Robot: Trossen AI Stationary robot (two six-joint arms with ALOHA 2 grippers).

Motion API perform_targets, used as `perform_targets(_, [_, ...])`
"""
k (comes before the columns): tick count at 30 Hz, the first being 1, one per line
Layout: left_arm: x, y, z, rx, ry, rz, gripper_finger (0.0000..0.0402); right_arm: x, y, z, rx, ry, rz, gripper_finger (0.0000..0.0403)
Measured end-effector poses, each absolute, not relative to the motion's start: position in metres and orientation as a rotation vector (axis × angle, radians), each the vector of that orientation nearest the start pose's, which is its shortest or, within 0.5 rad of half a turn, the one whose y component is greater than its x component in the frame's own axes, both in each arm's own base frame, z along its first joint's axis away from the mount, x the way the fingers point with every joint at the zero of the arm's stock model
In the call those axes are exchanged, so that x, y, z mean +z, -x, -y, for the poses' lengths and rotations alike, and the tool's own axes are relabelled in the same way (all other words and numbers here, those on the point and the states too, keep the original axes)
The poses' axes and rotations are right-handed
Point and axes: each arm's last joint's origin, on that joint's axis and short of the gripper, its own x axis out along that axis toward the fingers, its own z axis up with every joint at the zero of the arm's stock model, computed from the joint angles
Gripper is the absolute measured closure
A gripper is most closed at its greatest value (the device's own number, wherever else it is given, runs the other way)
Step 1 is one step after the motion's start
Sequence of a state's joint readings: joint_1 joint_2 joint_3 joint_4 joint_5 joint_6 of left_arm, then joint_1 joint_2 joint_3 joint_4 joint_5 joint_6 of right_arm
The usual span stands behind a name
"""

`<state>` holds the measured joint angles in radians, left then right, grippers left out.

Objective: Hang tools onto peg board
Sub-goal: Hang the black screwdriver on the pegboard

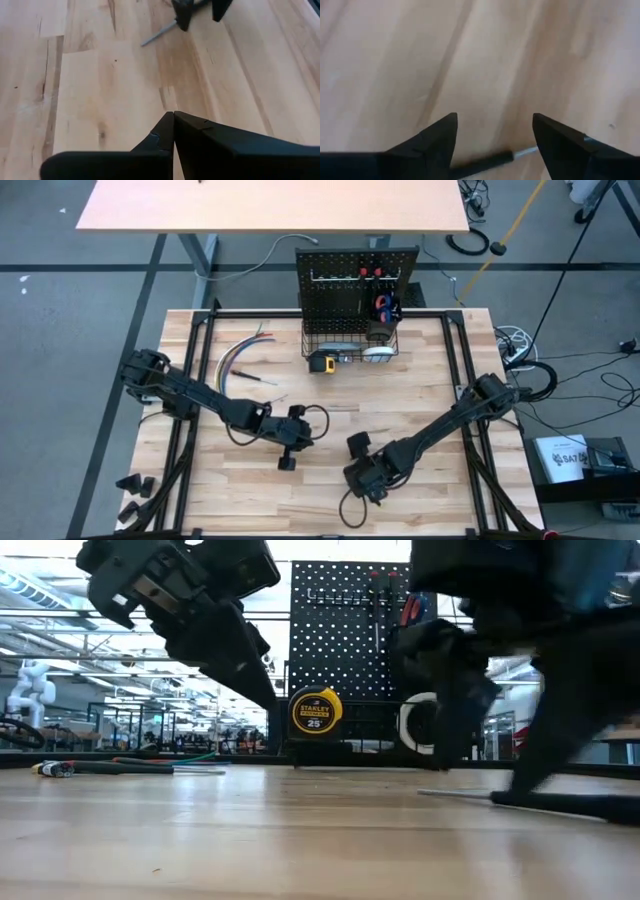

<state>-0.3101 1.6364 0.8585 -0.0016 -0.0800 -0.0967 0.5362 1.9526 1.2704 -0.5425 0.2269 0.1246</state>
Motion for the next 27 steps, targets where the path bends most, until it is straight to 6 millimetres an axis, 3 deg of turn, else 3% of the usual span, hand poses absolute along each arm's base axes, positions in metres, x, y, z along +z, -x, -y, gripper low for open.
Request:
perform_targets(4, [0.170,-0.309,0.095,-0.178,-0.059,-0.773,0.0390,0.176,-0.341,-0.188,0.094,0.203,-1.077,0.0152])
perform_targets(7, [0.170,-0.308,0.096,-0.178,-0.055,-0.773,0.0390,0.196,-0.342,-0.182,-0.100,0.144,-1.049,0.0152])
perform_targets(11, [0.170,-0.307,0.098,-0.178,-0.010,-0.790,0.0389,0.202,-0.308,-0.162,-0.309,0.058,-1.294,0.0152])
perform_targets(15, [0.169,-0.305,0.102,-0.225,-0.025,-0.795,0.0389,0.201,-0.283,-0.155,-0.272,-0.114,-1.396,0.0152])
perform_targets(19, [0.170,-0.306,0.101,-0.217,-0.015,-0.790,0.0389,0.186,-0.256,-0.136,-0.290,-0.145,-1.412,0.0152])
perform_targets(27, [0.170,-0.306,0.101,-0.213,0.000,-0.790,0.0389,0.126,-0.199,-0.110,-0.268,-0.306,-1.337,0.0154])
